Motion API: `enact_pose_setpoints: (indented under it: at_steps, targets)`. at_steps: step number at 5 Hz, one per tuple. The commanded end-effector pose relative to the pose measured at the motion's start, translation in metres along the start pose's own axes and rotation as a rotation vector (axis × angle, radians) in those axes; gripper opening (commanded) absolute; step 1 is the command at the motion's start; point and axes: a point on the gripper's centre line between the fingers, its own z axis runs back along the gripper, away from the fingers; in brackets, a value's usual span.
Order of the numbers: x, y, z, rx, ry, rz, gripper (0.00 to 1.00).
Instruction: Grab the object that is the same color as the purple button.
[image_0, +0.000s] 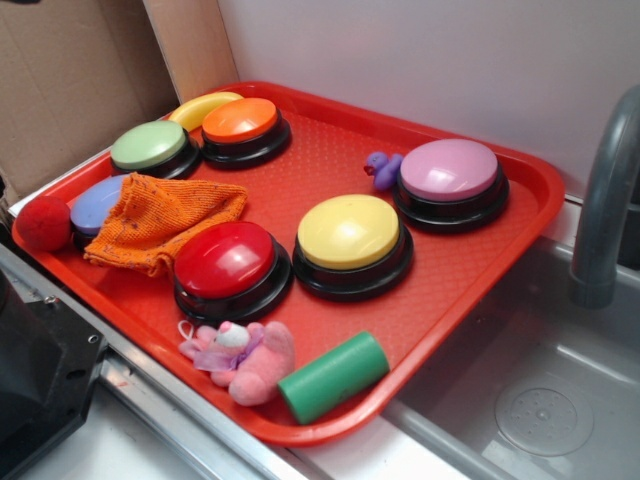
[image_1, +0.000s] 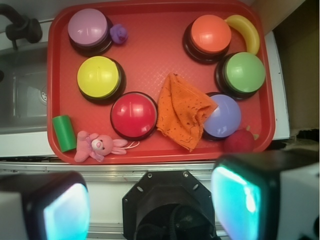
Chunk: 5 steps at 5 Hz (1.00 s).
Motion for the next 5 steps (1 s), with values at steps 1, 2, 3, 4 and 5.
enact_pose_setpoints:
  at_steps: [1, 2, 3, 4, 5]
  targets:
    - [0.0, 0.0, 0.0, 0.0, 0.0, 0.0, 1.0]
    - [0.012, 0.005, -0.008, 0.029, -0.056, -0.056, 1.0]
    - [0.028, 0.011, -0.019, 0.042, -0.077, -0.116, 1.0]
    - [0.05, 0.014, -0.034, 0.07, -0.122, -0.227, 1.0]
    - [0.067, 0.016, -0.044, 0.123, -0.163, -0.327, 1.0]
